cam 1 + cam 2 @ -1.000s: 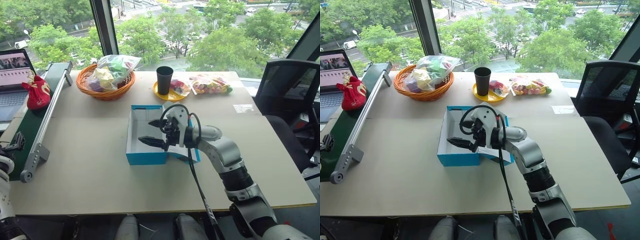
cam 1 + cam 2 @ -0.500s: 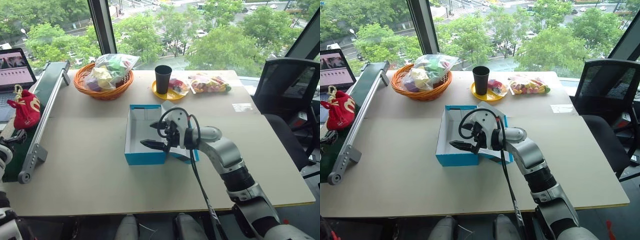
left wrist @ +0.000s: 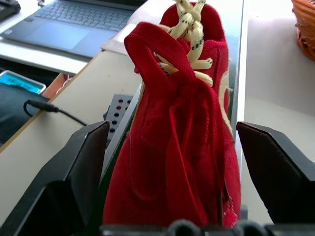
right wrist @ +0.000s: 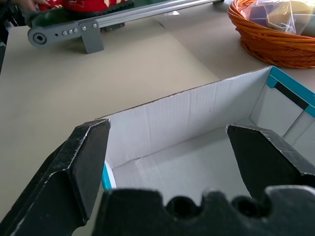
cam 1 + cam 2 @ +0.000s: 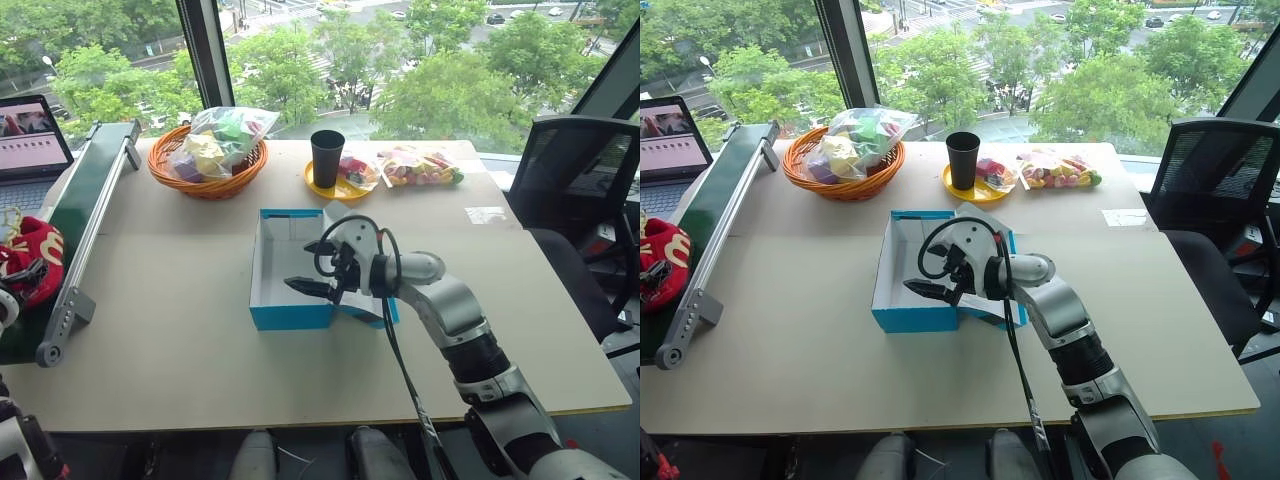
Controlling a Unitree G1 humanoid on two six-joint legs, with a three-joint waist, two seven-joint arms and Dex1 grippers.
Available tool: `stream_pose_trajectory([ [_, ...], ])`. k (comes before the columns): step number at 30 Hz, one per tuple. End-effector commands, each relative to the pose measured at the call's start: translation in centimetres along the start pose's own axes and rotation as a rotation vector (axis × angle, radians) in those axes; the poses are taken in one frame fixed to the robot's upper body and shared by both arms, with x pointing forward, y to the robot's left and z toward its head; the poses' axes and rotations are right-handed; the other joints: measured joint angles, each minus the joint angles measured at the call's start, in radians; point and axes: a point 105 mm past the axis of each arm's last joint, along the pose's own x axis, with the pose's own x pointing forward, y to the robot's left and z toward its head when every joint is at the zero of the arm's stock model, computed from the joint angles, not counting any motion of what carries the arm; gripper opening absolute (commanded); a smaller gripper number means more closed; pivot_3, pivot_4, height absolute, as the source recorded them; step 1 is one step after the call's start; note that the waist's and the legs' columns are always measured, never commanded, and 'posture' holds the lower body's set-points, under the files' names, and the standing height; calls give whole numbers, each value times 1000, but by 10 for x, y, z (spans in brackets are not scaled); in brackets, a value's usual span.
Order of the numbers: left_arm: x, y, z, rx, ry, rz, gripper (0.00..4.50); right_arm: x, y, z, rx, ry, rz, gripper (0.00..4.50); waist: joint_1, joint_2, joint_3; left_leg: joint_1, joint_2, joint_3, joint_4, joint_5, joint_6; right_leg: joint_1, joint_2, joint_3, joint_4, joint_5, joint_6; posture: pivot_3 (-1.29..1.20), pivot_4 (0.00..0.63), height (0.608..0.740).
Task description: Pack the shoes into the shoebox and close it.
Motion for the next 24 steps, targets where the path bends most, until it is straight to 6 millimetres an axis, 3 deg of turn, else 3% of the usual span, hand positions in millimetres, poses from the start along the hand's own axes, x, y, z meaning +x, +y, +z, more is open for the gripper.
stream_pose_trajectory([
  [1, -5, 0, 2, -112, -7, -46, 2815, -1, 0, 12, -61, -31, 2, 4500, 1, 0, 0, 0, 0, 0, 0, 0, 0, 0, 0, 0, 0, 0, 0, 0, 150, 734],
  [6, -11, -5, 6, -61, -33, -62, 1085, -2, 1, 11, -62, -28, 2, 4500, 7, 0, 0, 1, 0, -1, 0, 1, 0, 1, 0, -1, 3, 0, 0, 0, 150, 734],
  [12, -23, -55, 38, -37, -124, -239, 1085, -3, 0, 11, -52, -31, -1, 4500, 18, -2, 0, 0, 1, -2, 1, 2, -1, 1, 0, -3, 4, 0, 0, 0, 150, 734],
  [14, -34, -90, 61, -81, -187, -366, 1085, -4, -1, 16, -13, -58, -4, 4500, 18, -4, 1, -1, 1, -2, 1, 2, -1, 0, 0, -3, 4, 0, -1, 0, 150, 734],
  [16, -54, -144, 84, -86, -236, -565, 1085, -8, -8, 30, 80, -126, -17, 4500, 22, -8, 3, -2, 1, -2, 1, 2, -1, 0, -1, -4, 3, 0, -1, 0, 150, 734],
  [19, -76, -190, 98, -115, -261, -739, 1085, -14, -16, 44, 235, -200, -16, 4500, 22, -10, 4, -3, 1, -4, 4, 2, -1, 1, 0, -5, 4, 0, -1, 0, 150, 734],
  [21, -87, -222, 97, -86, -250, -834, 1085, -18, -24, 51, 363, -234, -22, 4500, 17, -9, 4, -3, 0, -4, 4, 2, -1, 1, -1, -4, 5, 1, -1, 0, 150, 734],
  [24, -100, -269, 104, -73, -321, -879, 1085, -25, -37, 69, 465, -323, -58, 4500, 11, -9, 5, -1, 0, -4, 3, 2, -1, 1, -1, -4, 6, 1, -1, 0, 150, 734],
])
